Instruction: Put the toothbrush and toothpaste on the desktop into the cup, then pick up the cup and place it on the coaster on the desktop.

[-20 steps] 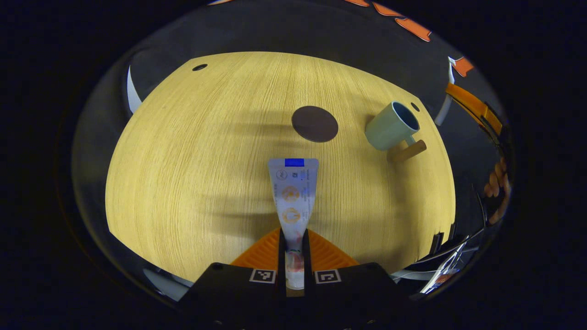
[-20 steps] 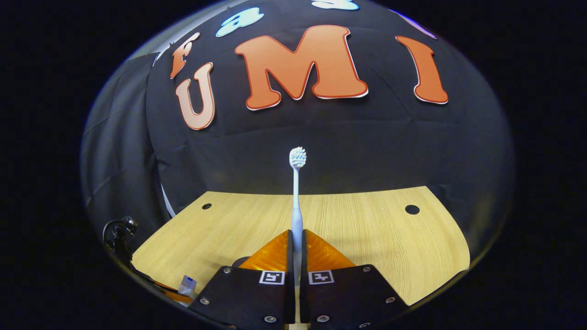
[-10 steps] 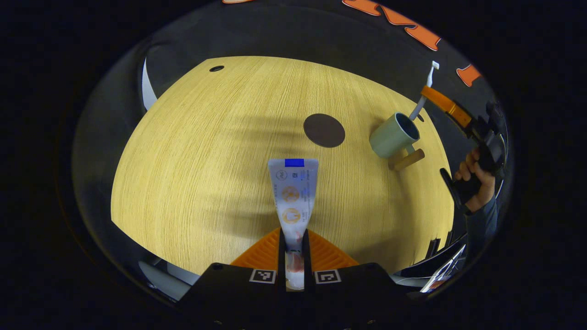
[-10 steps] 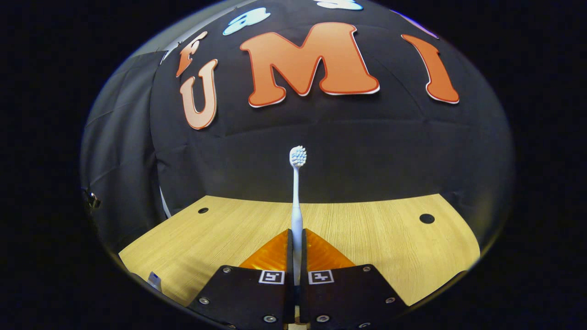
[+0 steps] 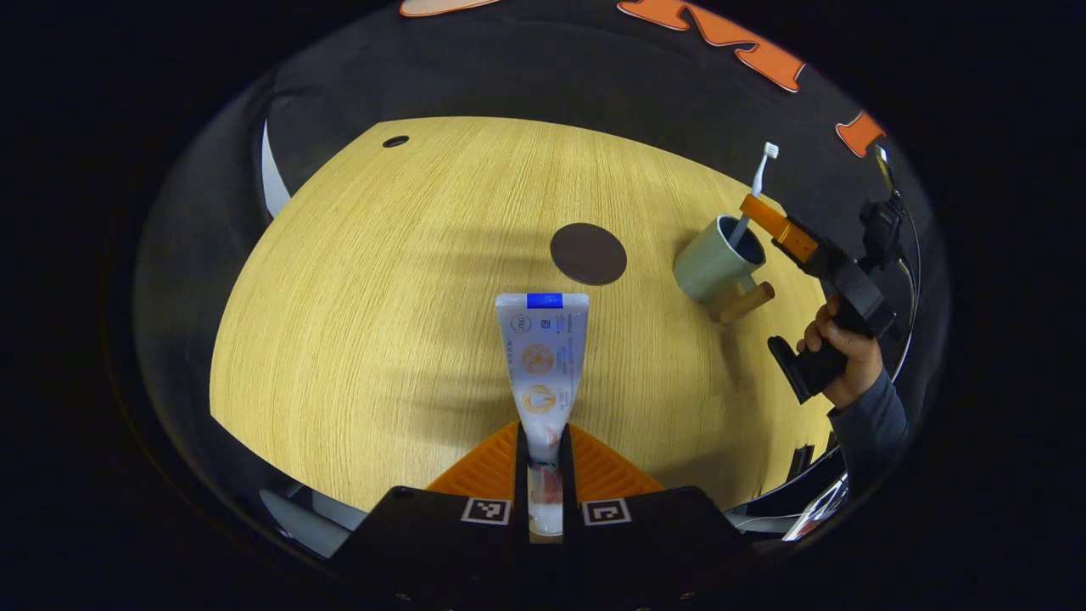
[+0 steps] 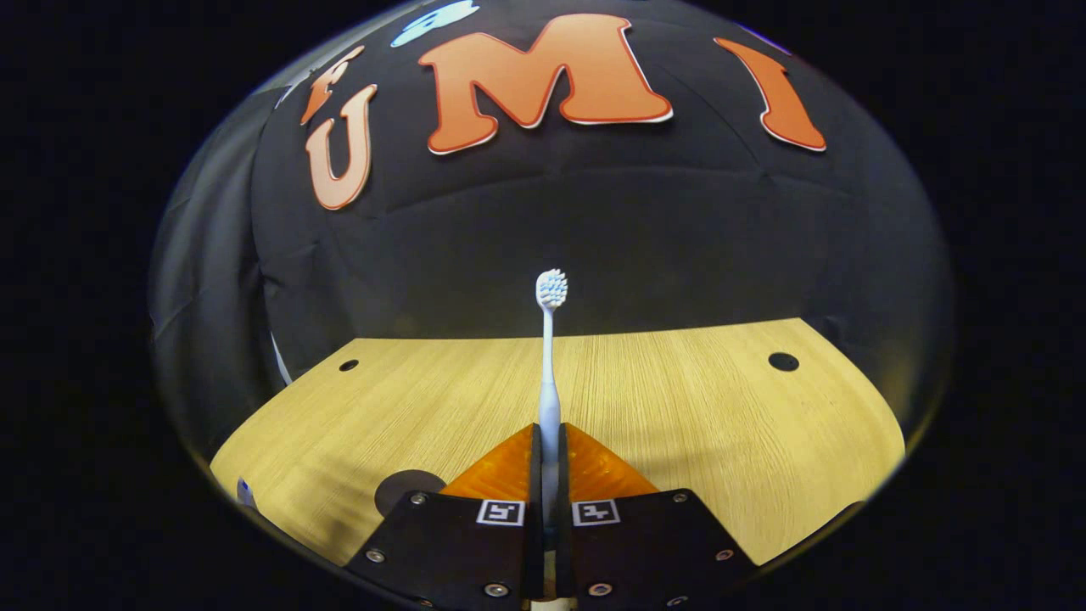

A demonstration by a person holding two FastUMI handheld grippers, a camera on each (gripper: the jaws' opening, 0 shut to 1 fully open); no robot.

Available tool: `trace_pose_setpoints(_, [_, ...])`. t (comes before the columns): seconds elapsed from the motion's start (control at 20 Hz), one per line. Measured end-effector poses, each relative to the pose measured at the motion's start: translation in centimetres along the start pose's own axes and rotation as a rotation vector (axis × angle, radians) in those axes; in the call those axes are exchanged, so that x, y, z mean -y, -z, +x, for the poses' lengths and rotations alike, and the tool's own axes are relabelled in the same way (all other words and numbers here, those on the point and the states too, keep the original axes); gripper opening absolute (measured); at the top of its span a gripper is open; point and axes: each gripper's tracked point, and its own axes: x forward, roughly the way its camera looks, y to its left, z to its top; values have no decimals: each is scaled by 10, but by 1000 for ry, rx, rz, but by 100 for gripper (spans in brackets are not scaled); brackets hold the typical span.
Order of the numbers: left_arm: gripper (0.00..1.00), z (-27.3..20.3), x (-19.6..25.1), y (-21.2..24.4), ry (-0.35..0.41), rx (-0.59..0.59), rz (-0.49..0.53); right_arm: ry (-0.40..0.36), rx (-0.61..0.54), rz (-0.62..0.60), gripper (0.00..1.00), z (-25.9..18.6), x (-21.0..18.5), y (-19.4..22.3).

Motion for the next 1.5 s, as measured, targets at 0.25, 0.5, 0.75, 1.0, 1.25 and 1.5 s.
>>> trace_pose_setpoints(0.25, [16, 7, -1, -14, 15, 30, 29, 52, -39, 37, 10, -6, 8, 5])
trace_pose_setpoints(0.5, [16, 11, 2, -40, 43, 70, 71, 77, -118, 65, 20, -28, 16, 15])
trace_pose_setpoints(0.75, [16, 21, 15, -114, 93, 208, 150, 85, -165, 60, 55, -73, 26, 25])
trace_pose_setpoints(1.0, [16, 60, 61, -192, 153, 393, 247, 95, -218, 57, 91, -125, 36, 47])
trace_pose_setpoints(1.25, [16, 73, 113, -241, 250, 575, 285, 109, -126, -5, 98, -179, 44, 43])
trace_pose_setpoints(1.5, [16, 62, 170, -293, 346, 764, 326, 171, -82, -88, 98, -215, 53, 37])
